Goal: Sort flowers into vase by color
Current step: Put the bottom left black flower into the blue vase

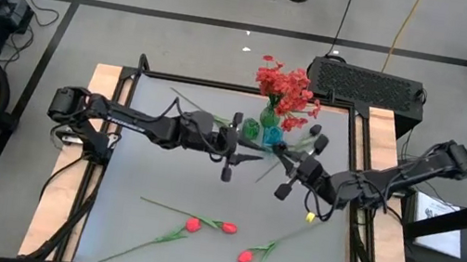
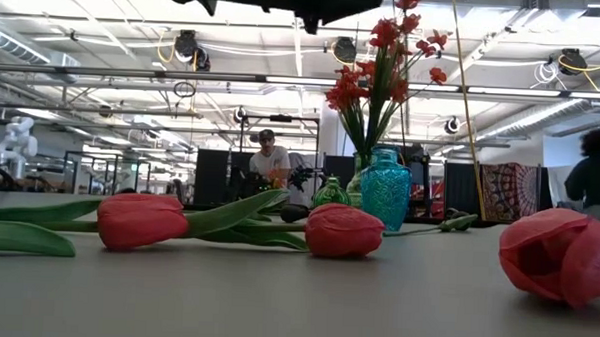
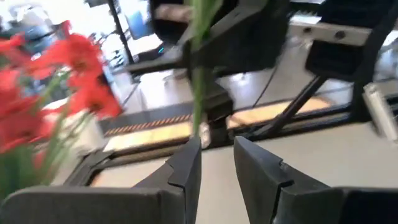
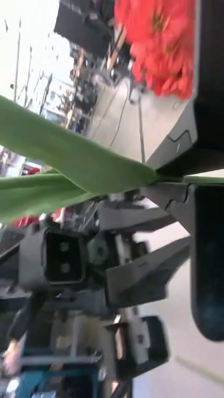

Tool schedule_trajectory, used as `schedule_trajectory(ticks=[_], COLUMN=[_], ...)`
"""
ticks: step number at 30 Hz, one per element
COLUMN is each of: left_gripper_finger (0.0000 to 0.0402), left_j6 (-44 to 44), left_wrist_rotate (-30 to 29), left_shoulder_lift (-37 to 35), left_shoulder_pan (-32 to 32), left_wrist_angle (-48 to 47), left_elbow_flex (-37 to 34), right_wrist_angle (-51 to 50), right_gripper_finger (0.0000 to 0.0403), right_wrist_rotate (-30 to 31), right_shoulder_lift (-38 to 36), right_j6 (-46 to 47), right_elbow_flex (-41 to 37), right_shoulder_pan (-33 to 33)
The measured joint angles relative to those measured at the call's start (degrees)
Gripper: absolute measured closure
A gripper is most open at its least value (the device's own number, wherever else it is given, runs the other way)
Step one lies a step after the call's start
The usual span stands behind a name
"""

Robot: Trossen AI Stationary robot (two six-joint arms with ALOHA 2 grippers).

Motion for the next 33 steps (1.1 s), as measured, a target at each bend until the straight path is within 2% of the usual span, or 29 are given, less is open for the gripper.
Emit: schedule_trajectory(ticks=[5,10,17,23,27,33], left_gripper_finger=[0.0299,0.0299,0.0299,0.0299,0.0299,0.0299], left_j6=[0.2,0.9,2.0,1.8,1.7,1.7], left_wrist_rotate=[-4.9,-5.5,-13.8,-17.4,-19.8,-20.1], left_shoulder_lift=[-3.0,-6.3,-9.3,-11.3,-12.7,-15.5], left_shoulder_pan=[0.1,0.0,0.1,0.1,0.1,0.5], left_wrist_angle=[-7.0,-10.9,-17.2,-18.9,-19.0,-17.2], left_elbow_flex=[0.0,-0.4,-2.3,-5.2,-6.9,-10.5], right_wrist_angle=[-5.1,-14.6,-29.6,-45.0,-55.0,-55.9], right_gripper_finger=[0.0403,0.0403,0.0403,0.0403,0.0402,0.0402], right_wrist_rotate=[3.7,3.7,4.0,10.5,12.5,12.8], right_shoulder_lift=[-4.4,-11.0,-19.4,-24.0,-26.4,-31.4], right_j6=[-0.8,2.4,10.5,19.4,27.2,29.1], right_elbow_flex=[0.0,0.0,0.0,0.0,-0.2,-5.2], right_shoulder_pan=[2.2,3.9,4.3,4.3,4.5,4.5])
